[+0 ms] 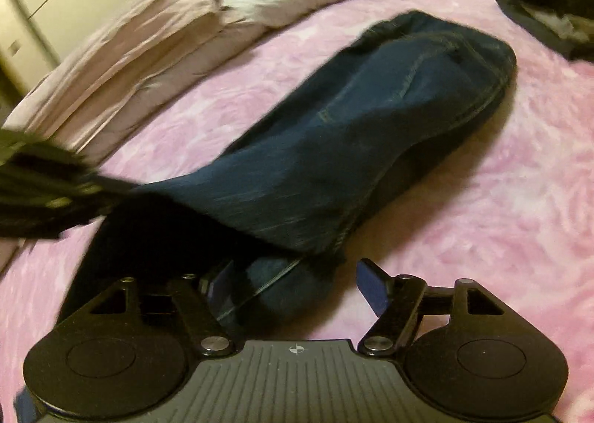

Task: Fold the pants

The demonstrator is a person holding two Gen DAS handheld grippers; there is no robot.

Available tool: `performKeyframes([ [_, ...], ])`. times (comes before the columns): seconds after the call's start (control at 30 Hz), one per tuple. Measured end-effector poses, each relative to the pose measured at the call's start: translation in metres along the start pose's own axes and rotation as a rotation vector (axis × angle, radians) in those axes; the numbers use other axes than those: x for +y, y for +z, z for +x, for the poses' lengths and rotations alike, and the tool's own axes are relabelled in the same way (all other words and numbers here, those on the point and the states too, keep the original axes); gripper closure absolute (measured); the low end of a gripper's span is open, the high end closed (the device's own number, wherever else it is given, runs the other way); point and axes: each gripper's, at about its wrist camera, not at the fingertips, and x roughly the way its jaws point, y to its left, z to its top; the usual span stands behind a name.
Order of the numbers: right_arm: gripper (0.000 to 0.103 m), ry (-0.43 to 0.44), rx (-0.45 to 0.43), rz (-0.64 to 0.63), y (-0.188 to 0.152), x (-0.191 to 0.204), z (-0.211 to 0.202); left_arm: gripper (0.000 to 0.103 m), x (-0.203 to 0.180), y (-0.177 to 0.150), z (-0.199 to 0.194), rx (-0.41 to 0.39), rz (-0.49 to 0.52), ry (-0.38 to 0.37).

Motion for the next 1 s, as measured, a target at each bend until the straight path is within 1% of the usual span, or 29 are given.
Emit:
performKeyframes([
  [0.1,0.035,0.03,-0.03,0.078,0.008,-0.016,0.007,0.097,0.0,-0.004,0.002,-0.009,0.008,-0.011],
  [0.17,0.053,0.049,-0.03,0.126,0.015,-0.027,0.001,0.097,-0.004,-0.006,0.003,-0.011,0.027,-0.025],
  [0.2,0.068,0.058,-0.015,0.133,0.017,-0.03,-0.004,0.096,-0.007,-0.008,0.004,-0.008,0.04,-0.033],
  [0.23,0.081,0.049,-0.009,0.115,0.019,-0.029,-0.013,0.096,-0.011,-0.009,0.005,-0.004,0.06,-0.038],
  [0.27,0.084,0.023,-0.008,0.085,0.02,-0.026,-0.022,0.096,-0.018,-0.011,0.006,0.001,0.089,-0.04],
  [0.3,0.088,-0.021,-0.005,0.043,0.021,-0.021,-0.033,0.096,-0.024,-0.013,0.008,0.007,0.119,-0.041],
  [0.33,0.089,-0.102,-0.01,-0.054,0.02,-0.01,-0.043,0.096,-0.03,-0.016,0.009,0.009,0.149,-0.043],
  [0.37,0.1,-0.187,-0.025,-0.159,0.018,0.007,-0.054,0.096,-0.036,-0.019,0.01,0.01,0.176,-0.042],
  [0.4,0.1,-0.252,-0.038,-0.218,0.016,0.021,-0.063,0.096,-0.043,-0.022,0.013,0.017,0.195,-0.044],
  [0.47,0.1,-0.293,-0.043,-0.247,0.009,0.032,-0.07,0.096,-0.051,-0.028,0.02,0.031,0.226,-0.031],
  [0.5,0.1,-0.297,-0.044,-0.24,0.005,0.032,-0.069,0.096,-0.053,-0.03,0.023,0.039,0.231,-0.03],
  [0.6,0.099,-0.261,-0.028,-0.112,-0.008,0.006,-0.059,0.097,-0.047,-0.033,0.032,0.052,0.186,-0.035],
  [0.63,0.091,-0.233,-0.019,-0.063,-0.009,-0.002,-0.053,0.097,-0.046,-0.033,0.034,0.053,0.183,-0.029],
  [0.67,0.08,-0.207,-0.021,-0.022,-0.012,-0.01,-0.05,0.097,-0.044,-0.033,0.035,0.052,0.181,-0.027],
  [0.7,0.073,-0.179,-0.029,0.009,-0.012,-0.016,-0.047,0.097,-0.044,-0.033,0.034,0.052,0.179,-0.028],
  [0.73,0.069,-0.152,-0.035,0.031,-0.014,-0.021,-0.045,0.097,-0.044,-0.033,0.034,0.053,0.182,-0.031],
  [0.77,0.07,-0.133,-0.035,0.053,-0.016,-0.027,-0.044,0.097,-0.046,-0.033,0.035,0.055,0.191,-0.038],
  [0.8,0.079,-0.119,-0.031,0.089,-0.017,-0.033,-0.045,0.097,-0.049,-0.033,0.035,0.06,0.2,-0.042],
  [0.83,0.103,-0.094,-0.022,0.135,-0.018,-0.042,-0.051,0.097,-0.052,-0.033,0.037,0.068,0.213,-0.048],
  [0.87,0.103,-0.09,-0.025,0.16,-0.019,-0.047,-0.057,0.097,-0.057,-0.033,0.038,0.076,0.224,-0.057],
  [0.9,0.103,-0.096,-0.026,0.154,-0.019,-0.048,-0.063,0.096,-0.063,-0.034,0.039,0.086,0.238,-0.056],
  [0.93,0.103,-0.111,-0.019,0.138,-0.021,-0.049,-0.068,0.095,-0.068,-0.035,0.04,0.096,0.26,-0.051],
  [1.0,0.103,-0.145,0.007,0.159,-0.029,-0.058,-0.077,0.092,-0.076,-0.039,0.042,0.117,0.293,-0.045],
])
